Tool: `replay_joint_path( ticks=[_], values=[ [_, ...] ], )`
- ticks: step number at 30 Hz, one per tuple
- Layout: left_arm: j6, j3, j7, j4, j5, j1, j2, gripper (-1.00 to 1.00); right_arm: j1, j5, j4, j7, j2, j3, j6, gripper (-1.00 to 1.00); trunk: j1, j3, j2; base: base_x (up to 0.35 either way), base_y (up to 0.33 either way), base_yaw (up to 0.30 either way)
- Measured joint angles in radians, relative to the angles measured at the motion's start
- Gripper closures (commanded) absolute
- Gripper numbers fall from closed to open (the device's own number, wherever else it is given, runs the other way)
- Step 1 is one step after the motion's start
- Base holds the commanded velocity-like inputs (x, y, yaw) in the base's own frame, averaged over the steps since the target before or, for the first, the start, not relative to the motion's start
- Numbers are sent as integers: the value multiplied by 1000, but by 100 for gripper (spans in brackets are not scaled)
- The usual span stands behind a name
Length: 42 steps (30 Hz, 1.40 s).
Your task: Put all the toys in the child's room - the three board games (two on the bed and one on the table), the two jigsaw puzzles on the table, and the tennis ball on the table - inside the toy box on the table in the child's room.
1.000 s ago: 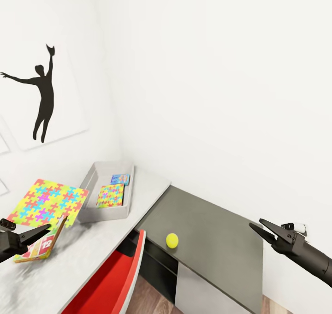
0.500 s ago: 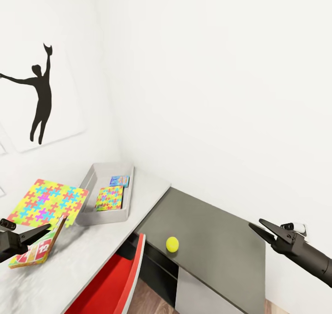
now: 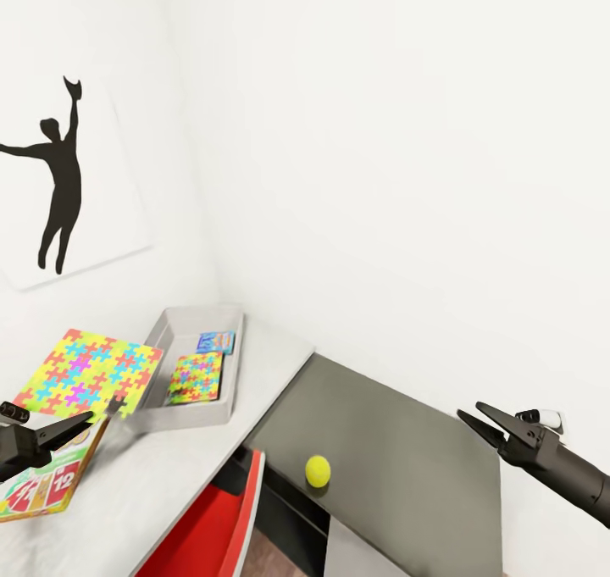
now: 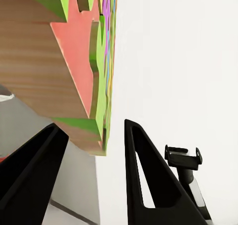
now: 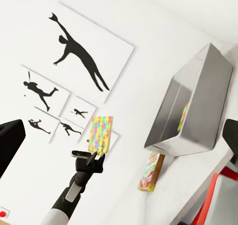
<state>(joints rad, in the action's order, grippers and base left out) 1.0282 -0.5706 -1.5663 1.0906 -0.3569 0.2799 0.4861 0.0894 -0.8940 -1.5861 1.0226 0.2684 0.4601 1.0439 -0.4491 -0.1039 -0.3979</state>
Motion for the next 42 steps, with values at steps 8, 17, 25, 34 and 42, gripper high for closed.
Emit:
replay_joint_path(
  ticks=[8, 17, 25, 34, 42],
  values=[
    [0, 0, 0, 0, 0, 0, 0, 100, 0, 0, 0, 0, 0, 1, 0, -100, 0, 0, 0, 112, 0, 0],
    [0, 0, 0, 0, 0, 0, 0, 100, 0, 0, 0, 1, 0, 1, 0, -100, 0, 0, 0, 10, 0, 0],
    [0, 0, 0, 0, 0, 0, -1, 100, 0, 0, 0, 0, 0, 1, 0, -100, 0, 0, 0, 112, 0, 0],
    [0, 0, 0, 0, 0, 0, -2, 100, 0, 0, 0, 0, 0, 1, 0, -100, 0, 0, 0, 16, 0, 0],
    [1, 5, 0, 0, 1, 0, -2, 100, 0, 2, 0, 1, 0, -1, 0, -100, 0, 0, 0, 0, 0, 0]
  ],
)
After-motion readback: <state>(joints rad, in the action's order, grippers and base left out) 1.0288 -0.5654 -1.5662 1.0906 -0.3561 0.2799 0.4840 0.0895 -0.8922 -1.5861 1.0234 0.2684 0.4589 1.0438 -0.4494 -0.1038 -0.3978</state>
